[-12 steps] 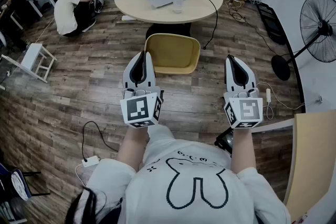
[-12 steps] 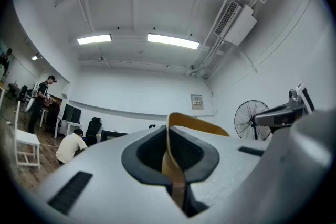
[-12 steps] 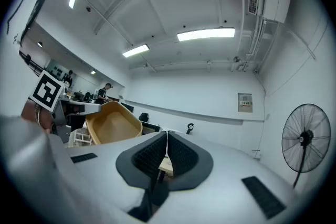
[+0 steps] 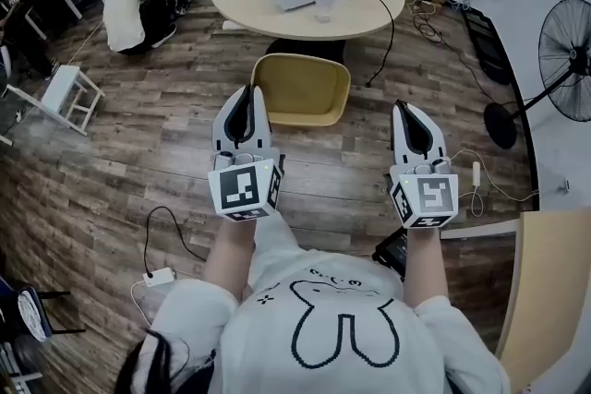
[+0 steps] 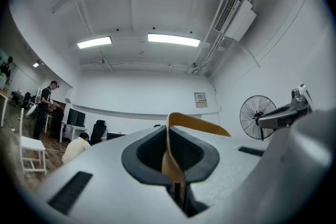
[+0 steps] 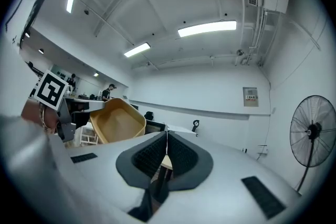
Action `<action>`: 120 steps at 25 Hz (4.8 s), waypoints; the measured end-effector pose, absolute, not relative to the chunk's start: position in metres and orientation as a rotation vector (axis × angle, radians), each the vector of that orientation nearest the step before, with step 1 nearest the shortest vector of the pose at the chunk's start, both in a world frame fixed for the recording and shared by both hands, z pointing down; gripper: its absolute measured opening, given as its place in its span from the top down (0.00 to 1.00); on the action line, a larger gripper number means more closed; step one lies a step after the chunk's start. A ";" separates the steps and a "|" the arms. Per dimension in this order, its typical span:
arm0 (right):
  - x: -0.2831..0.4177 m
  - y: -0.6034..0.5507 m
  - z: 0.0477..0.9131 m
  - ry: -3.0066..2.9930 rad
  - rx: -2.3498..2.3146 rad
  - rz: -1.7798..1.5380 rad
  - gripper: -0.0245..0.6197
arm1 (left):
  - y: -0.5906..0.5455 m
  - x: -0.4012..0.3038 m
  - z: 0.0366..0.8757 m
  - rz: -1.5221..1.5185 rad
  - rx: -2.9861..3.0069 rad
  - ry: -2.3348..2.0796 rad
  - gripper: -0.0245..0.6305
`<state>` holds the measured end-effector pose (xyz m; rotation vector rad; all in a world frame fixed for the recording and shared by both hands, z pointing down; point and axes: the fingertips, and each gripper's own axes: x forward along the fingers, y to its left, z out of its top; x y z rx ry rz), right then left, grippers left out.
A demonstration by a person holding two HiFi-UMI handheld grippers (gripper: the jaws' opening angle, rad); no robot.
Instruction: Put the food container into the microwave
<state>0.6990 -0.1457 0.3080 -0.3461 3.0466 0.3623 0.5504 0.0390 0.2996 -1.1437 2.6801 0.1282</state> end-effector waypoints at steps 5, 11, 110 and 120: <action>0.667 -0.155 0.303 3.022 -0.365 0.333 0.91 | 0.036 0.513 0.297 0.126 -1.127 2.683 0.93; 0.608 -0.165 0.305 3.018 -0.381 0.348 0.91 | 0.031 0.449 0.299 0.128 -1.113 2.692 0.93; -0.101 -0.257 0.360 2.915 -1.291 0.088 0.91 | -0.213 -0.309 0.374 0.035 -2.158 2.324 0.93; -0.130 -0.245 0.372 2.835 -1.491 0.099 0.91 | -0.241 -0.326 0.402 0.040 -2.370 2.191 0.93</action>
